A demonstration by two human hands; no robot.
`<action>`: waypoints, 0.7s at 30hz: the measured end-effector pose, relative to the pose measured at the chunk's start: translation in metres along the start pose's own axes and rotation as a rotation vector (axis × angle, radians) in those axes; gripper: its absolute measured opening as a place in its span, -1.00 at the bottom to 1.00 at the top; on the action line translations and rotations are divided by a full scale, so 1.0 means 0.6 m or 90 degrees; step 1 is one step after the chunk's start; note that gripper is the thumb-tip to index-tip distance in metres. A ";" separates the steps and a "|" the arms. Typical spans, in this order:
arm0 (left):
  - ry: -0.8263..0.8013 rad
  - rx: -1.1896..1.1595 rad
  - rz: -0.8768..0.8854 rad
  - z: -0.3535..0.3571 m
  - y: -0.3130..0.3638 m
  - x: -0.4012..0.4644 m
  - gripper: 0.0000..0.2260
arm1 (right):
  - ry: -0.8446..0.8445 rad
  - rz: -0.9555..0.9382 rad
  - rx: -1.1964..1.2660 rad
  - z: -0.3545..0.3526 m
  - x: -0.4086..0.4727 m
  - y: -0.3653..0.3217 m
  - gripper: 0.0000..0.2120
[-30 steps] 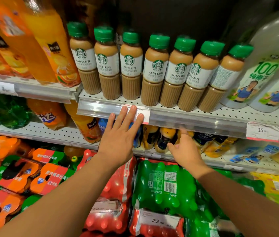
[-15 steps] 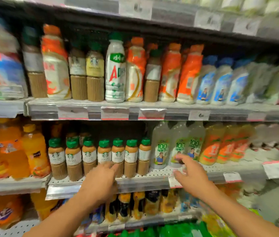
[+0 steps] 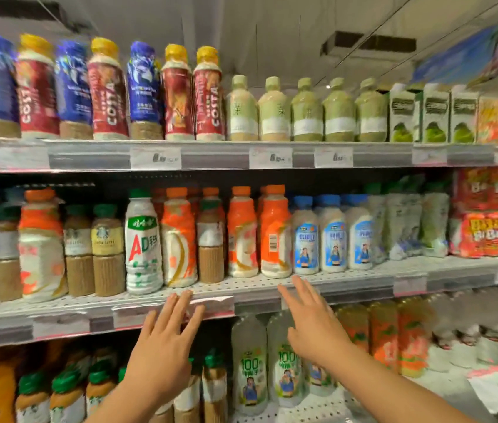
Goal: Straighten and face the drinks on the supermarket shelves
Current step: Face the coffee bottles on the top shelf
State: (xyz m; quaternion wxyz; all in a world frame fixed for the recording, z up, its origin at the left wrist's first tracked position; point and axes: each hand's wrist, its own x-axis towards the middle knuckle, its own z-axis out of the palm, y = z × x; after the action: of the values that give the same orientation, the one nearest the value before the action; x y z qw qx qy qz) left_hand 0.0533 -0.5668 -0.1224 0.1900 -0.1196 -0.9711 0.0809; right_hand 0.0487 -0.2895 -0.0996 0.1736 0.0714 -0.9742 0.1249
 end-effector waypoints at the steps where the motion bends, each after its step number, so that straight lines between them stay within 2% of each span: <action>1: 0.001 0.005 -0.009 0.001 0.000 0.002 -0.17 | 0.010 0.001 -0.007 0.003 0.006 0.004 -0.21; 7: 0.037 0.022 -0.055 -0.023 0.027 0.015 -0.27 | 0.034 -0.054 -0.037 0.010 0.006 0.024 -0.19; 10: 0.020 0.043 -0.087 -0.041 0.039 0.021 -0.30 | -0.025 -0.074 -0.040 -0.004 0.001 0.022 -0.15; 14: -0.014 0.050 -0.076 -0.058 0.049 0.053 -0.34 | -0.073 -0.079 -0.014 -0.033 0.010 0.024 -0.11; 18: -0.030 0.046 -0.056 -0.086 0.051 0.063 -0.40 | -0.120 -0.083 -0.022 -0.060 0.012 0.024 -0.13; 21: -0.005 0.011 -0.046 -0.106 0.046 0.063 -0.52 | -0.137 -0.094 -0.025 -0.083 0.012 0.024 -0.20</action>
State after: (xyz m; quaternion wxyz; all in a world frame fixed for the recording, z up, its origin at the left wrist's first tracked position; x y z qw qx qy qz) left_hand 0.0495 -0.5235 -0.0568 0.1900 -0.0827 -0.9748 0.0827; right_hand 0.0554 -0.2633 -0.0549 0.0781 0.1525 -0.9816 0.0842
